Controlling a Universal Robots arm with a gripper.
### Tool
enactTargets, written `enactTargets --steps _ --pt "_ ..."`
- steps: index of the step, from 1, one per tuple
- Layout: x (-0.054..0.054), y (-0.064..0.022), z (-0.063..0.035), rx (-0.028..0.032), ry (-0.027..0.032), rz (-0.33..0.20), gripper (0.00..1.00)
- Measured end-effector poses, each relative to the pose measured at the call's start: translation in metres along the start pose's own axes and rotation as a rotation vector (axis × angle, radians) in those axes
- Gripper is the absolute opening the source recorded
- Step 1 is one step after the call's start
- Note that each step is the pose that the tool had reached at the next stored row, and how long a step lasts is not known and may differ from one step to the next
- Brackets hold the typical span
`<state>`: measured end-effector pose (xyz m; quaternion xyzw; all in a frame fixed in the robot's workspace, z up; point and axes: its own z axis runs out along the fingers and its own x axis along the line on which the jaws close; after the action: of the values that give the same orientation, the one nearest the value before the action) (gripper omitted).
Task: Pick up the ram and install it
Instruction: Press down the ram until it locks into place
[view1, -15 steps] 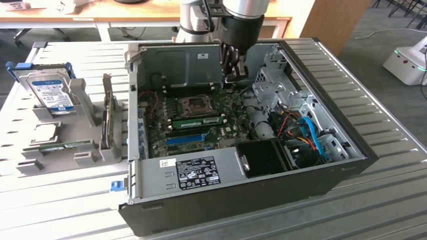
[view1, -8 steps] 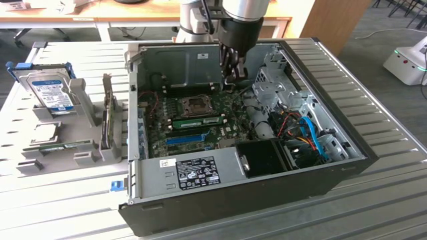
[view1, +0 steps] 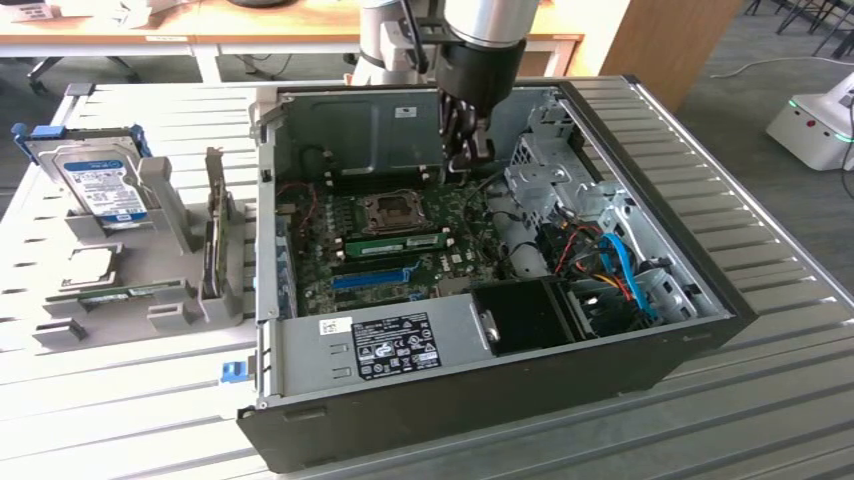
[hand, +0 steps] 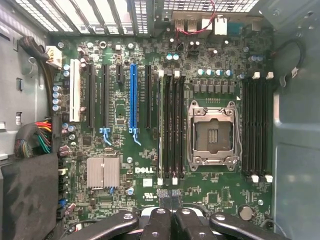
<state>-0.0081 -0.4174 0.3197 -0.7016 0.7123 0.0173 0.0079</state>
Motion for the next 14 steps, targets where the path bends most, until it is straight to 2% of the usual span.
enactTargets --steps 14 --pt "0.0001 0.0000 0.0030 0.0000 0.0000 0.000 0.11"
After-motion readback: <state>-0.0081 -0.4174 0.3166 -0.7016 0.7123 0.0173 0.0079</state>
